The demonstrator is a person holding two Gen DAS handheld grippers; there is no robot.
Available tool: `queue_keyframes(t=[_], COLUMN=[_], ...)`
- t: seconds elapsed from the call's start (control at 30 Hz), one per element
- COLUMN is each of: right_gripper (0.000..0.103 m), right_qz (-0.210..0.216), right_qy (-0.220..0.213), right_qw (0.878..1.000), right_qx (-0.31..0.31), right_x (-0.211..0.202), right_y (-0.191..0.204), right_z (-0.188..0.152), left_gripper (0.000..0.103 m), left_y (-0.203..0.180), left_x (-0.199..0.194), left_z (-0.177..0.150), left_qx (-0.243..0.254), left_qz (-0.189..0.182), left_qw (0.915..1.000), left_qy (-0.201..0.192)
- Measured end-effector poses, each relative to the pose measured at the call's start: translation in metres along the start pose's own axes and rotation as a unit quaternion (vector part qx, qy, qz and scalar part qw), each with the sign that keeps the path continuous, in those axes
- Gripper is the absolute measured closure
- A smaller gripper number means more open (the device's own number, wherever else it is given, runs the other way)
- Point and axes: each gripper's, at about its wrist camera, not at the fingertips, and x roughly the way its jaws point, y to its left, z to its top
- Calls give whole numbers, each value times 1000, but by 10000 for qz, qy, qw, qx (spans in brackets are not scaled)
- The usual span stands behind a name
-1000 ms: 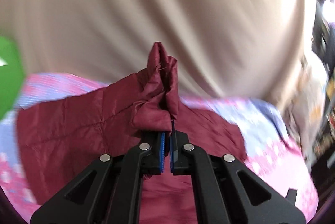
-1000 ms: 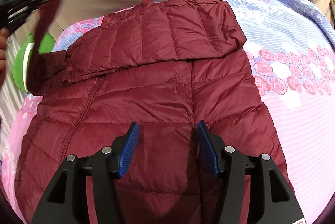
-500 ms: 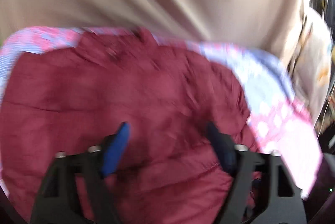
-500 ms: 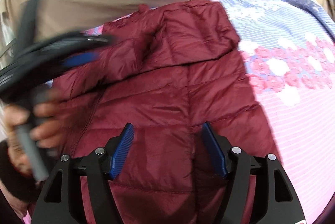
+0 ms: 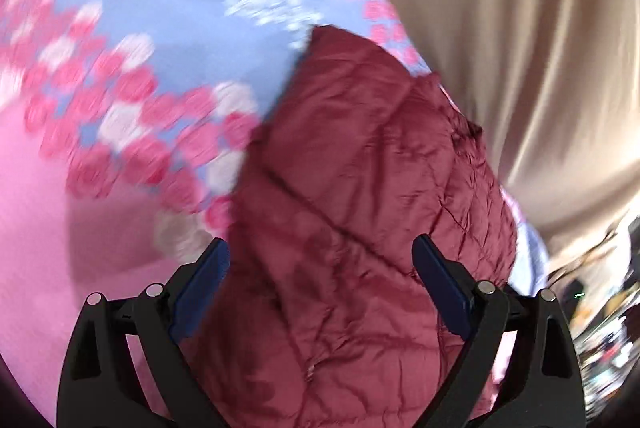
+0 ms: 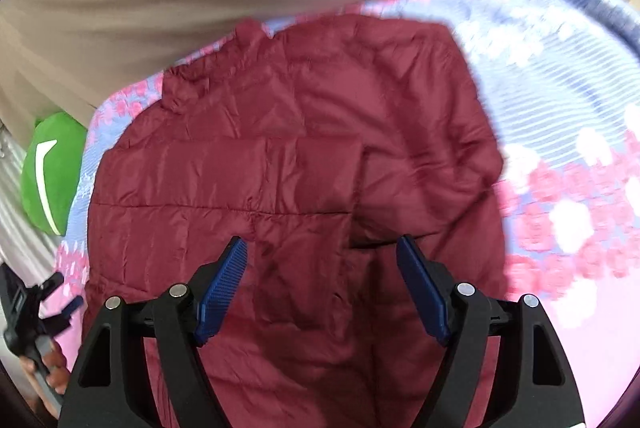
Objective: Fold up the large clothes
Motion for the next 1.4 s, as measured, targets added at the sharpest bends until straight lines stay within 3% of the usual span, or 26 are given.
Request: queue_keyframes(t=[0.07,0.17,0.2,0.23,0.3,0.37,0.4,0.5,0.57,0.67,0.77,0.87,0.93,1.03,1.17,1.27,1.33,1.4], right_gripper=[38,88,97,98,99,99,99,99,99,99,100,100,100,102,99,86,70,66], right_qz=[-43,-126,-119,-141,-314,-225,-188,75,99,-351,-834,-645,-579,-576,-261,1,113,139], right_qy=[98,216,197,95,-474,-989,-1182,-1942,-2178,-1788,-1041,-901,-915,-847,-725,-706,-716,-636], right_qw=[9999,9997,9997,9996,9959,9886,9851,9682,9626,9744,9866,9917,9923,9926,9966,9974,9973,9978], right_qx=[100,70,-61,-221,-709,-1111,-1238,-1577,-1611,-1320,-942,-651,-605,-658,-295,-128,-91,-87], right_x=[12,20,18,11,-15,-41,-52,-86,-91,-45,17,42,45,49,39,31,28,30], right_y=[1,10,18,26,53,76,85,103,97,69,25,0,-5,-9,-19,-23,-21,-17], right_z=[-1,0,4,8,23,38,44,58,63,74,71,60,58,54,54,49,46,44], left_gripper=[13,13,13,13,13,13,14,34,42,46,50,55,67,69,69,69,64,57], left_y=[4,-6,-15,-22,-39,-53,-58,-60,-59,-56,-61,-60,-59,-57,-54,-55,-53,-49], left_x=[-2,-7,-9,-9,-3,11,21,50,67,83,89,91,91,88,84,85,84,81], left_z=[-1,3,5,6,10,13,15,16,18,18,18,19,18,16,15,16,16,16], left_qx=[-109,17,45,79,191,382,500,716,770,811,1110,1171,1244,1268,1322,1294,1234,1086], left_qz=[-109,-246,-368,-498,-693,-619,-419,178,426,704,997,1089,1252,1282,1301,1232,1089,850], left_qw=[9999,9997,9993,9987,9974,9973,9978,9972,9959,9940,9888,9871,9841,9832,9821,9833,9857,9896], left_qy=[43,-40,-66,-52,26,83,65,110,204,192,29,-91,-189,-288,-339,-356,-372,-418])
